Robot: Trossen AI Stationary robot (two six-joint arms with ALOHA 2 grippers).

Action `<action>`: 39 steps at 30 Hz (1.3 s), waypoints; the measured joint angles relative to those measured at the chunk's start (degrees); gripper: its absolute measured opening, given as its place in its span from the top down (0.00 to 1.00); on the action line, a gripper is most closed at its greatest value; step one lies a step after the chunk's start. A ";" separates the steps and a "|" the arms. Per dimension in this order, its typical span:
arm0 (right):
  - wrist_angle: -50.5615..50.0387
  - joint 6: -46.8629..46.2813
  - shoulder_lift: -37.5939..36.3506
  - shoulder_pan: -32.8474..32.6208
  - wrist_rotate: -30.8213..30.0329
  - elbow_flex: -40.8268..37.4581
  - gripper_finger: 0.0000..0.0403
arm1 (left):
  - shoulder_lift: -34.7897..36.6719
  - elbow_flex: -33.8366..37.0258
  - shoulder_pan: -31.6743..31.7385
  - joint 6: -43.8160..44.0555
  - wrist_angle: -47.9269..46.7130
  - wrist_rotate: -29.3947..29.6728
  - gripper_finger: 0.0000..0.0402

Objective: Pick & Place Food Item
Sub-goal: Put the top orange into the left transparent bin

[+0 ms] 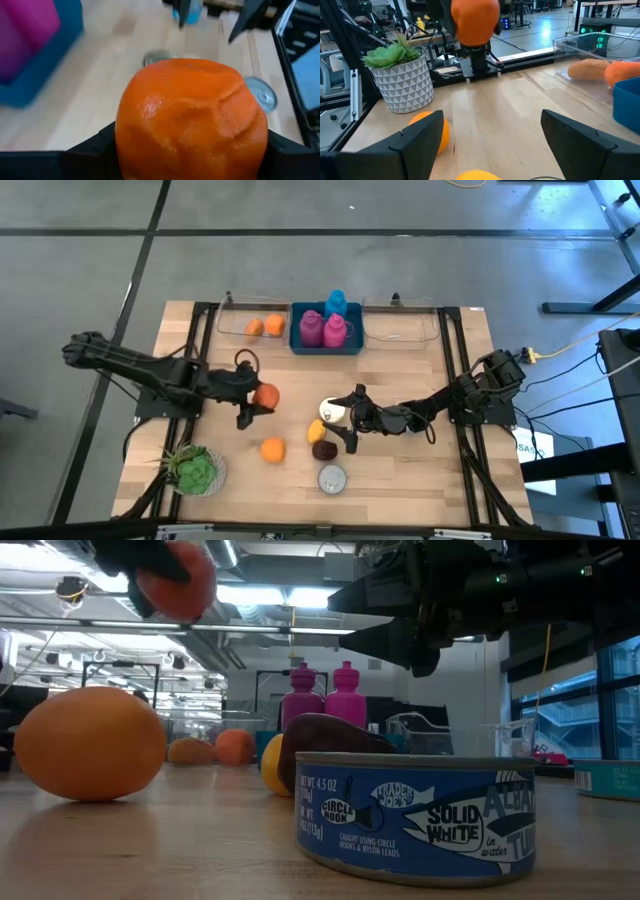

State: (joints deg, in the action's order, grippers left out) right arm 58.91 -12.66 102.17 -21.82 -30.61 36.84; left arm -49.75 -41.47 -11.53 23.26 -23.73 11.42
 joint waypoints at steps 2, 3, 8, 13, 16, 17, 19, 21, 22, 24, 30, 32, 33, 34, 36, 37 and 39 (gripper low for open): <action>0.01 0.08 0.00 -0.01 0.00 0.00 0.17 | 0.36 0.00 -1.89 -1.06 1.07 3.80 0.36; 0.01 0.09 0.00 0.00 0.00 0.00 0.17 | 0.37 0.00 -2.82 -1.52 1.55 5.42 0.36; 0.19 3.32 0.00 0.02 3.04 0.00 0.17 | -0.71 0.00 -7.39 -3.96 6.02 10.72 0.36; 3.62 7.70 0.00 -0.02 16.97 0.00 0.17 | -2.11 0.00 -10.00 -5.95 10.98 11.41 0.35; 6.80 8.22 0.00 0.21 24.18 0.00 0.17 | -2.77 0.00 -10.97 -7.10 12.13 11.48 0.35; 7.94 7.89 0.00 0.40 26.05 0.00 0.17 | -2.94 0.00 -11.18 -7.45 12.33 11.49 0.35; 9.31 6.76 0.00 0.93 28.98 0.00 0.17 | -3.29 0.00 -11.37 -7.58 12.33 11.47 0.35; 9.73 5.38 0.00 1.54 31.10 0.00 0.17 | -3.60 0.00 -11.37 -7.93 12.33 11.49 0.35; 9.92 4.57 0.00 1.88 32.20 0.00 0.17 | -3.73 0.00 -11.37 -8.31 12.35 11.34 0.35; 10.65 3.11 0.00 2.65 35.28 0.00 0.17 | -3.91 0.00 -11.37 -8.93 12.36 10.41 0.35; 20.92 -2.01 -0.01 5.84 55.36 0.00 0.17 | -3.92 0.00 -11.37 -11.95 14.13 8.19 0.35; 24.63 -4.20 -0.02 7.03 61.77 0.00 0.17 | -3.92 0.00 -11.37 -12.69 15.17 7.02 0.35; 25.96 -5.11 -0.02 7.65 63.81 0.00 0.17 | -3.92 0.00 -11.37 -13.29 15.73 6.51 0.35; 26.68 -5.90 -0.04 8.21 64.95 0.00 0.17 | -3.92 0.00 -11.37 -13.80 16.37 5.89 0.35; 26.77 -6.97 -0.04 9.49 65.78 0.00 0.17 | -3.92 0.00 -11.32 -15.04 17.58 4.96 0.35; 26.68 -7.69 -0.04 10.32 65.81 0.00 0.17 | -3.92 0.00 -11.24 -15.66 18.31 4.66 0.35; 26.51 -7.96 -0.05 11.86 65.68 0.00 0.17 | -3.92 0.00 -11.03 -16.88 19.68 3.83 0.35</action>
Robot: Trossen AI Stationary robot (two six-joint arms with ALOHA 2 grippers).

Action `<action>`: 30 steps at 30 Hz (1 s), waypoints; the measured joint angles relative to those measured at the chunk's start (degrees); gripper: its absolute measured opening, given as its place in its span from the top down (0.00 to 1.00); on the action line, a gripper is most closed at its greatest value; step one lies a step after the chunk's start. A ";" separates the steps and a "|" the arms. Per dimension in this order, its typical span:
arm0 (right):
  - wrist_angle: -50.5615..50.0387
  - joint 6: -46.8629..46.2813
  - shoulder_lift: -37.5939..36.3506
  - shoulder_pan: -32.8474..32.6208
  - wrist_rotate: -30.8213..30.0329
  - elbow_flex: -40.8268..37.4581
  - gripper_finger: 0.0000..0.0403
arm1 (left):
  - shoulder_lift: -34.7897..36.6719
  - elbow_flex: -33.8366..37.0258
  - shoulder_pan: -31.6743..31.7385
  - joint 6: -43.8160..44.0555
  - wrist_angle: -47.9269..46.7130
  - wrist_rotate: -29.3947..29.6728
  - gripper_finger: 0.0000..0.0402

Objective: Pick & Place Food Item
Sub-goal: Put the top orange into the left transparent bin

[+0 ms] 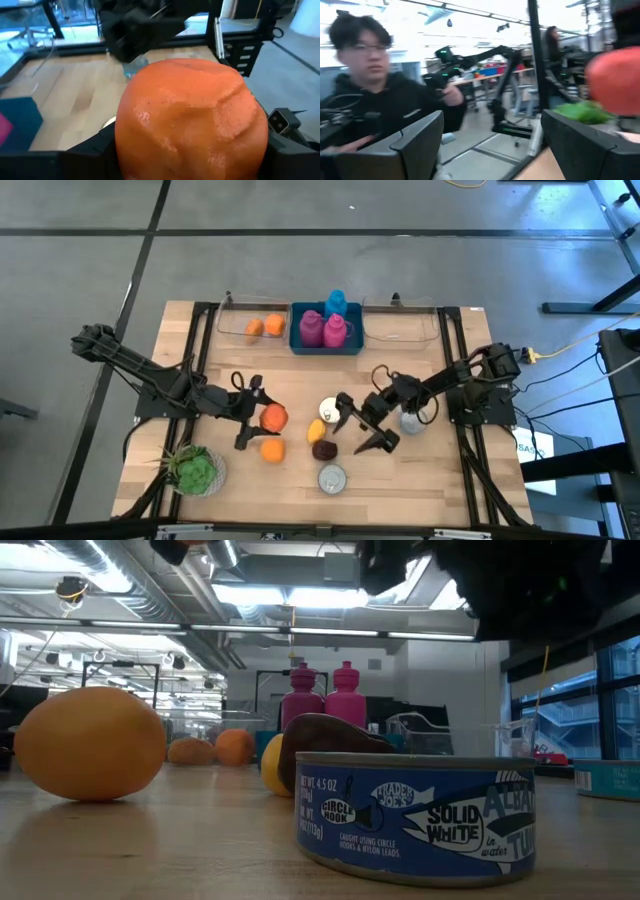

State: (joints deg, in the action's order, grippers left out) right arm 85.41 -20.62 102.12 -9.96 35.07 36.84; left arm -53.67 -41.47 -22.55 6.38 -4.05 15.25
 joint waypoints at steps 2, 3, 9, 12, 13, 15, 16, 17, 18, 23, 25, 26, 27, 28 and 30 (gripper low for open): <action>-0.44 -0.02 0.01 1.65 -1.53 0.00 0.17 | 0.00 0.00 0.61 -0.66 0.63 -0.22 0.35; -0.39 -0.02 0.01 2.43 -2.87 0.00 0.17 | 0.00 0.00 1.05 -0.68 0.59 -0.24 0.35; -5.15 1.70 0.01 6.67 -9.77 0.00 0.17 | 0.00 0.00 4.73 -0.53 1.57 -1.86 0.35; -9.12 3.26 0.01 7.77 -13.64 0.00 0.17 | -0.10 0.00 6.96 -0.50 3.28 -3.69 0.35; -10.21 3.93 0.01 8.01 -14.71 0.00 0.17 | -0.21 0.00 7.70 -0.58 3.77 -4.15 0.35; -11.53 5.30 0.01 8.29 -16.56 0.00 0.17 | -0.30 0.00 9.06 -0.57 4.00 -4.71 0.35; -11.95 6.13 0.01 8.31 -17.64 0.00 0.17 | -0.54 0.00 9.72 -0.57 4.11 -4.87 0.35; -12.35 6.67 0.01 8.31 -18.71 0.00 0.17 | -0.96 0.00 10.36 -0.59 4.31 -4.89 0.35; -12.94 7.43 0.01 8.29 -19.71 0.00 0.17 | -1.21 0.13 11.02 -0.60 4.48 -4.96 0.35; -14.64 8.05 0.01 8.03 -22.47 0.00 0.17 | -1.24 5.98 15.45 0.04 13.09 -8.85 0.35; -14.78 8.04 0.01 7.88 -22.64 0.00 0.17 | -0.80 8.26 17.14 0.95 16.73 -10.95 0.35; -14.78 8.04 0.01 7.77 -22.68 0.00 0.17 | -0.76 9.00 17.84 1.19 18.62 -11.82 0.35; -14.78 8.04 0.01 7.63 -22.69 0.00 0.17 | -0.76 9.62 18.32 1.25 20.74 -12.73 0.35; -14.78 8.04 0.01 7.61 -22.87 0.00 0.17 | -0.74 10.24 18.71 1.21 22.67 -13.62 0.35; -14.83 8.00 0.01 7.41 -24.73 0.00 0.17 | -0.73 11.16 19.25 0.60 25.25 -14.74 0.35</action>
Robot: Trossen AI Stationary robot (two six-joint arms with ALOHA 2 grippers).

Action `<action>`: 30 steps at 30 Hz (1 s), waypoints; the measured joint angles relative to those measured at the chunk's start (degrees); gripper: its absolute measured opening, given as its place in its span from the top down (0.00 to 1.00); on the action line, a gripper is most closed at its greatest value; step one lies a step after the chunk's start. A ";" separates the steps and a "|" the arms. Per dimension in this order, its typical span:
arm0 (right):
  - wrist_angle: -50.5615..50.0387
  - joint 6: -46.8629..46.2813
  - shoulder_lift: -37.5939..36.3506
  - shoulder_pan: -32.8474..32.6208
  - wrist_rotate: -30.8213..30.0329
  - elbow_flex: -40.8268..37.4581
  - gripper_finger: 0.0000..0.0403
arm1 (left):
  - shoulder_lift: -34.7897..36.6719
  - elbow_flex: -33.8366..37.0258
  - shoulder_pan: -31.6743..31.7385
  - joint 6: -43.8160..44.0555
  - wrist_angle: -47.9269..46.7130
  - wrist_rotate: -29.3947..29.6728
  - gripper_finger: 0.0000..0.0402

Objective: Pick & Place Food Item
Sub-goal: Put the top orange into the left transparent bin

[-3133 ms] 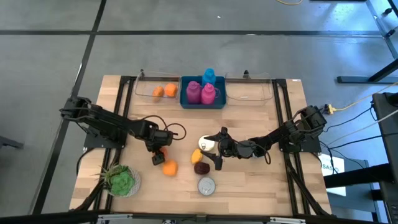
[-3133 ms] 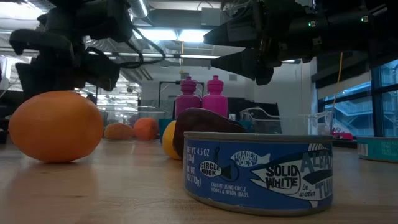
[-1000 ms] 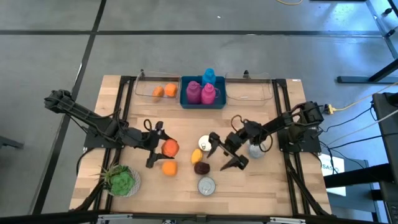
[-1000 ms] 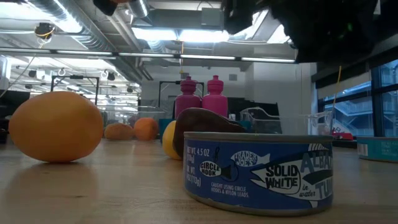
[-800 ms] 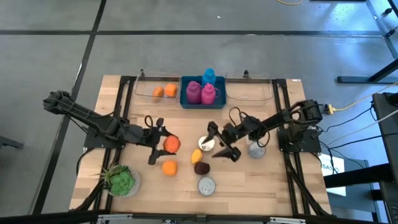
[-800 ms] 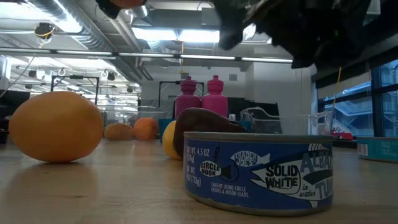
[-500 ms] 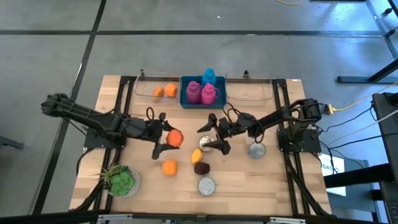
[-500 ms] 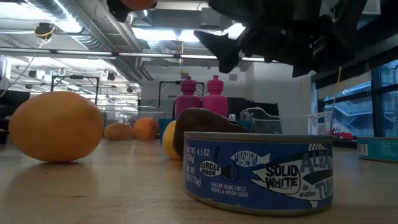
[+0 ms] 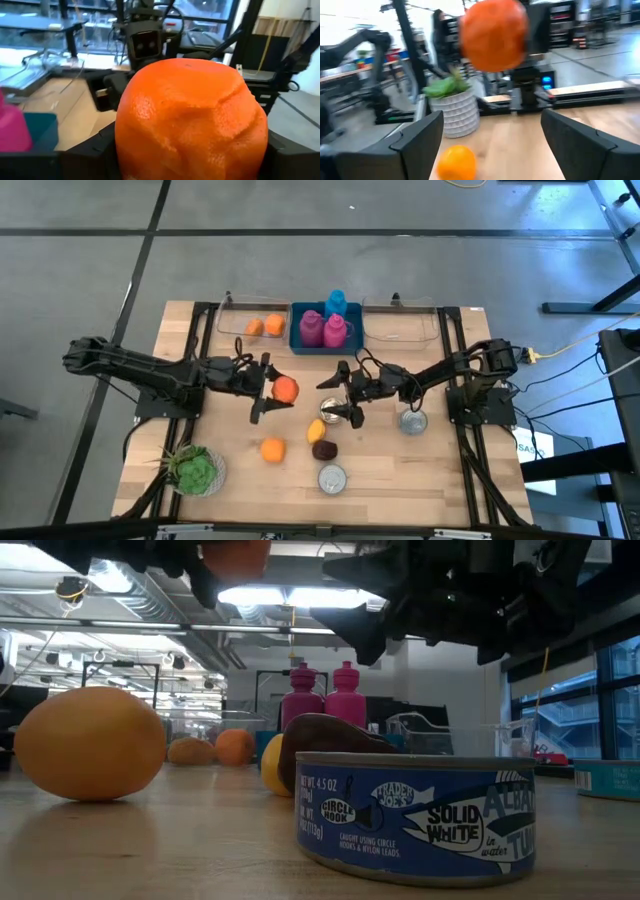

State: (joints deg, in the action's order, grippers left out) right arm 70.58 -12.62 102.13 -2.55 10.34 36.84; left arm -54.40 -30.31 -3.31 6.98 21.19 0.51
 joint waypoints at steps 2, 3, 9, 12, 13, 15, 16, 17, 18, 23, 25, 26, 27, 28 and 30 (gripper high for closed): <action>-0.31 -0.10 0.00 -0.20 -2.86 0.00 0.17 | -0.01 0.51 0.42 -1.15 1.60 -0.59 0.35; -0.43 0.04 0.00 -0.26 -3.95 0.00 0.17 | -0.01 0.68 0.55 -1.60 2.32 -0.59 0.35; -0.93 -0.21 0.00 -0.30 -4.99 0.00 0.17 | -0.01 0.77 1.00 -2.23 2.66 -0.58 0.35; -2.06 -0.22 0.00 -0.31 -4.99 0.00 0.17 | -0.38 0.77 0.98 -2.27 2.91 -1.75 0.35; -2.55 -0.24 0.00 -0.35 -4.99 0.00 0.17 | -0.67 0.77 0.97 -2.27 3.16 -1.98 0.35; -2.97 -0.26 0.02 -0.43 -4.99 0.00 0.17 | -1.39 0.81 0.96 -1.99 3.91 -2.05 0.35; -3.07 -0.26 0.02 -0.52 -4.99 0.00 0.17 | -2.06 0.82 0.96 -1.86 4.85 -2.05 0.35; -3.13 -0.25 0.02 -0.65 -4.99 0.00 0.17 | -2.73 0.81 0.96 -1.61 5.48 -2.05 0.35; -3.20 -0.22 0.02 -0.79 -4.99 0.00 0.17 | -3.44 0.81 0.96 -1.28 5.74 -2.05 0.35; -3.78 -0.20 0.02 -1.59 -4.99 0.00 0.17 | -8.35 0.83 0.96 -0.31 9.51 -2.05 0.35; -4.23 -0.20 0.02 -2.01 -4.99 0.00 0.17 | -10.06 0.83 1.38 -0.57 10.93 -1.85 0.35; -4.26 -0.20 0.04 -2.23 -4.99 0.00 0.17 | -10.66 0.85 1.88 -1.01 11.49 -1.83 0.35; -4.24 -0.18 0.04 -2.49 -5.05 0.00 0.17 | -11.21 0.86 2.54 -1.28 12.27 -1.78 0.35; -4.25 -0.17 0.04 -2.77 -5.42 0.00 0.17 | -11.56 0.86 3.38 -1.62 12.92 -1.77 0.35; -4.45 -0.15 0.04 -3.32 -6.91 0.00 0.17 | -11.82 0.86 5.27 -2.08 13.22 -1.72 0.35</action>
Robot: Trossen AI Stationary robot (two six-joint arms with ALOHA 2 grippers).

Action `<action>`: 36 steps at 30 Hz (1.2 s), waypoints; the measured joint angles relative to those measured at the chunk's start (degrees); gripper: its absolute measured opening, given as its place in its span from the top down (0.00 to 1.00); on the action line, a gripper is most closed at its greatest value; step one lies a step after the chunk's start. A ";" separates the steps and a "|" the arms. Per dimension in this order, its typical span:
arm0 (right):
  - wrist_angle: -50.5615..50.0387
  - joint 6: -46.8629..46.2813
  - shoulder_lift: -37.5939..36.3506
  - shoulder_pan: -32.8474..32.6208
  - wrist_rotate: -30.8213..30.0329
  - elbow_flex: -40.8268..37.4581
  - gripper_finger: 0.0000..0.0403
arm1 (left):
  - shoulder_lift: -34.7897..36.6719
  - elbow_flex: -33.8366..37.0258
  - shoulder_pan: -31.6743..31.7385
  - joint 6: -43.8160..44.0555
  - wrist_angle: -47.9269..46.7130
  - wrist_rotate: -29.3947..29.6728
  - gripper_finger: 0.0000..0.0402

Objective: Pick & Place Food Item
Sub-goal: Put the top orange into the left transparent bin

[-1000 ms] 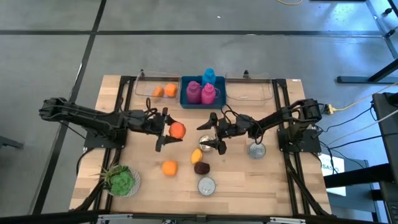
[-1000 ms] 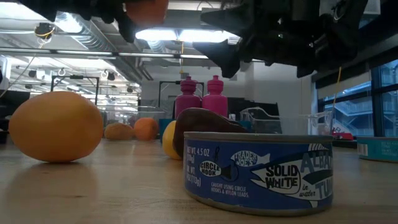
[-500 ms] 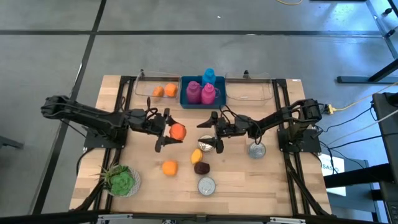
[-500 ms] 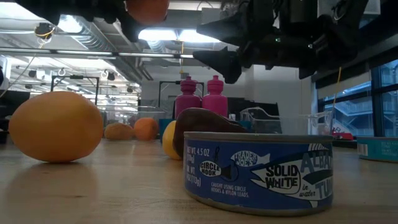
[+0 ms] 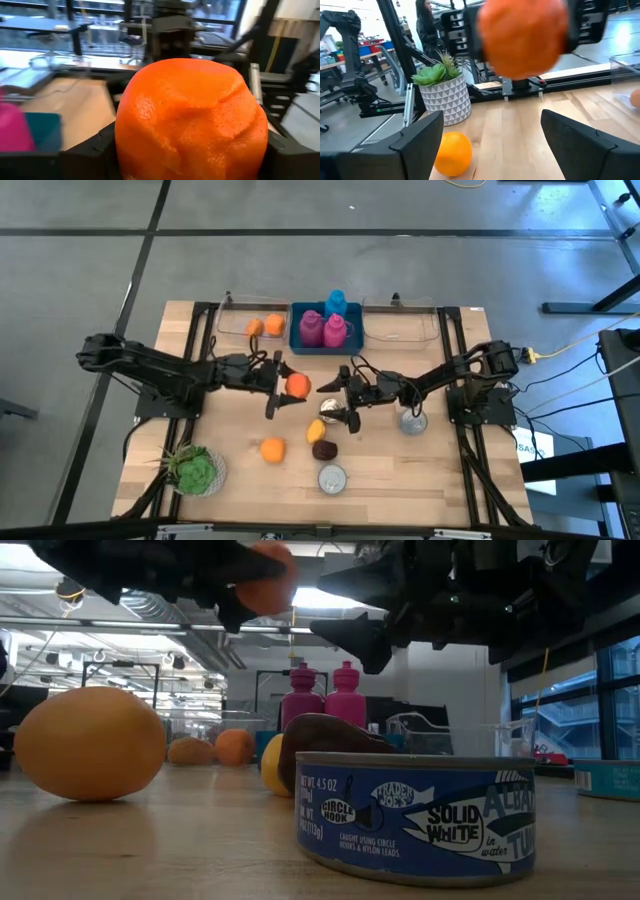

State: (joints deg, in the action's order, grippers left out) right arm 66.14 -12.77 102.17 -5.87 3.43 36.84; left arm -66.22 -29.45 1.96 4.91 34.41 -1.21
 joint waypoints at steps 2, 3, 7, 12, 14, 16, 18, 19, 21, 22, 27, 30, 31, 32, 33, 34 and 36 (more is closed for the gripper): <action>-0.33 0.37 0.00 -0.47 -1.22 0.00 0.17 | 0.08 0.00 2.06 0.00 -0.39 -0.63 0.35; -0.52 0.76 0.00 -0.69 -1.58 0.00 0.17 | 0.62 0.00 3.12 0.00 -1.29 -1.47 0.35; -0.79 1.68 0.00 -1.11 -1.70 0.00 0.17 | 5.07 0.00 7.15 0.27 -7.43 -3.61 0.35; -1.43 1.76 0.00 -1.09 -1.67 0.00 0.17 | 13.84 0.00 9.42 -0.74 -16.64 -3.59 0.35; -1.52 2.61 0.00 -1.09 -1.67 0.00 0.17 | 17.14 0.00 9.67 -1.39 -19.86 -2.80 0.35; -1.52 3.16 0.00 -1.04 -1.74 0.00 0.17 | 19.78 1.60 9.88 -1.63 -19.64 -1.27 0.35; -1.52 3.63 0.00 -0.97 -2.57 0.00 0.17 | 22.31 5.35 10.50 -1.67 -16.89 0.54 0.35; -1.50 4.03 0.00 -0.84 -2.88 0.00 0.17 | 23.58 7.72 11.02 -1.30 -14.78 1.59 0.35; -1.50 4.59 0.00 -0.47 -3.03 0.00 0.17 | 25.97 12.86 12.27 0.54 -8.95 2.95 0.35; -1.50 4.65 0.00 -0.23 -3.05 0.00 0.17 | 27.03 15.37 12.98 1.71 -5.63 3.16 0.35; -1.50 4.63 0.00 1.03 -3.03 0.00 0.17 | 30.69 23.46 16.63 7.50 4.32 3.68 0.35; -1.47 4.25 0.00 1.75 -3.03 0.00 0.17 | 31.68 24.06 18.39 8.82 4.38 4.42 0.35; -1.47 4.11 0.00 1.93 -3.02 0.00 0.17 | 31.68 24.03 18.97 8.79 4.43 4.58 0.35; -1.45 3.89 0.00 2.11 -3.02 0.00 0.17 | 31.68 23.85 19.51 8.42 4.39 4.91 0.35; -1.45 3.46 0.00 2.27 -3.01 0.00 0.17 | 31.66 23.63 20.09 8.01 4.37 5.63 0.35; -1.45 2.93 0.00 2.37 -3.01 0.00 0.17 | 31.66 23.40 20.83 7.94 4.29 6.67 0.35; -1.45 2.56 0.00 2.45 -2.77 0.00 0.17 | 31.68 22.63 22.75 7.93 2.33 9.02 0.35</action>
State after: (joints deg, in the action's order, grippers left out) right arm 64.69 -10.21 102.17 -3.42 0.66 36.84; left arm -34.54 -6.82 24.71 12.84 36.75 7.81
